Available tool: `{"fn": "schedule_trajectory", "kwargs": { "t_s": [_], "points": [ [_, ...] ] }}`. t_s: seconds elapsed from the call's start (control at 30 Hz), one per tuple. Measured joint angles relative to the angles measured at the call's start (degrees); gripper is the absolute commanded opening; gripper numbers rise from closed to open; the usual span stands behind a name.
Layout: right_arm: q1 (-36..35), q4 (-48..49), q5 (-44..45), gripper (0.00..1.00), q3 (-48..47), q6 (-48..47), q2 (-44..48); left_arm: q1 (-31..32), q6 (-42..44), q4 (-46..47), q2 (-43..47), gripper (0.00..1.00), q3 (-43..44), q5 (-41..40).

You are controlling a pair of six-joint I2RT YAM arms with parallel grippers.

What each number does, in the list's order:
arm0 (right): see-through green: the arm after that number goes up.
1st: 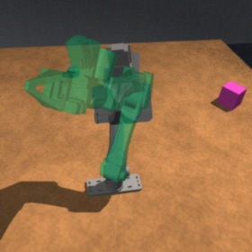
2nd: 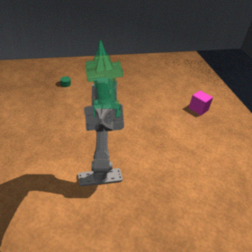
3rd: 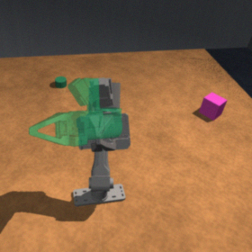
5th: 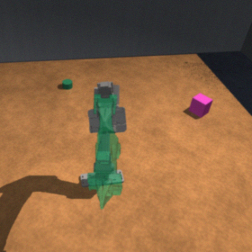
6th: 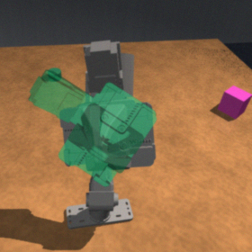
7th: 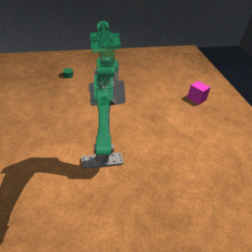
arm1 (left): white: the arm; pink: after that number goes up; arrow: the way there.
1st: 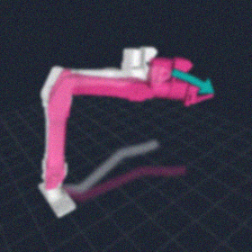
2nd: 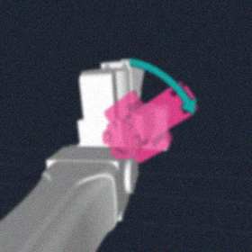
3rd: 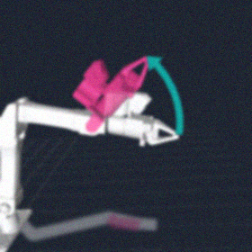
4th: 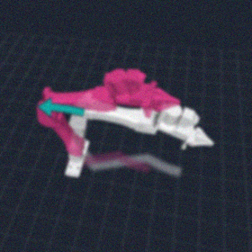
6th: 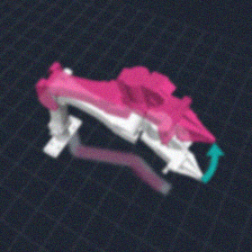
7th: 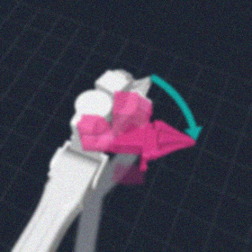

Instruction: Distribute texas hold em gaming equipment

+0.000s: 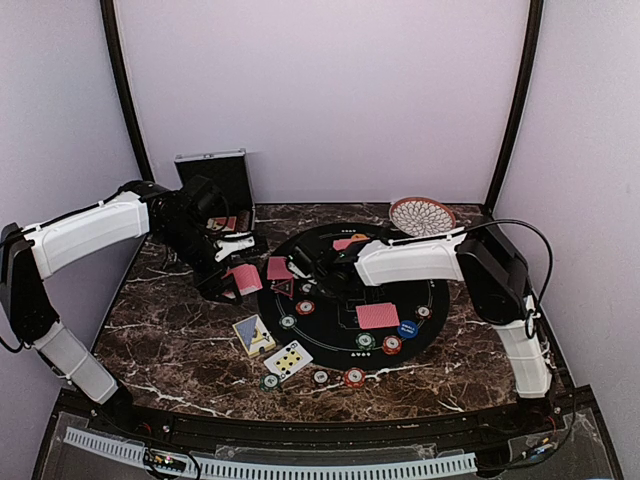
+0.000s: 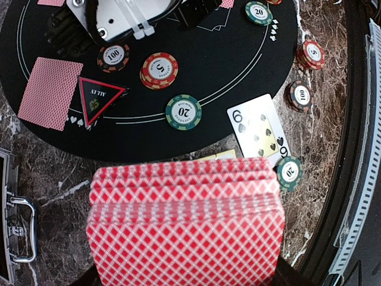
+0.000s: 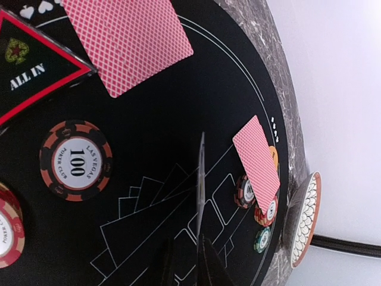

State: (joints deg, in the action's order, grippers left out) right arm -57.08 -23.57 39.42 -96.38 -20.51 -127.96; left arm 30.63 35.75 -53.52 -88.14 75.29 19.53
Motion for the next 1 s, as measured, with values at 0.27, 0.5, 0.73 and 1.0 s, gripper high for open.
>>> {"fn": "schedule_trajectory", "kwargs": {
  "t_s": [0.27, 0.5, 0.73, 1.0],
  "points": [
    [-0.22, -0.26, -1.92, 0.72, 0.09, 3.21, 0.04, 0.0, 0.0, -0.04, 0.0, 0.0, 0.0, 0.37],
    [1.99, -1.16, -5.64, 0.87, 2.62, 9.73, 4.33, 0.0, 0.0, -0.07, 0.0, 0.0, 0.0, 0.68],
    [7.65, 1.11, -8.44, 0.99, 7.06, 21.99, 16.44, 0.0, 0.0, -0.07, 0.0, 0.0, 0.0, 0.81],
    [14.93, 2.51, -27.36, 0.87, 9.66, 33.64, 20.37, 0.0, 0.0, -0.07, 0.0, 0.0, 0.0, 0.85]
  ]
}}
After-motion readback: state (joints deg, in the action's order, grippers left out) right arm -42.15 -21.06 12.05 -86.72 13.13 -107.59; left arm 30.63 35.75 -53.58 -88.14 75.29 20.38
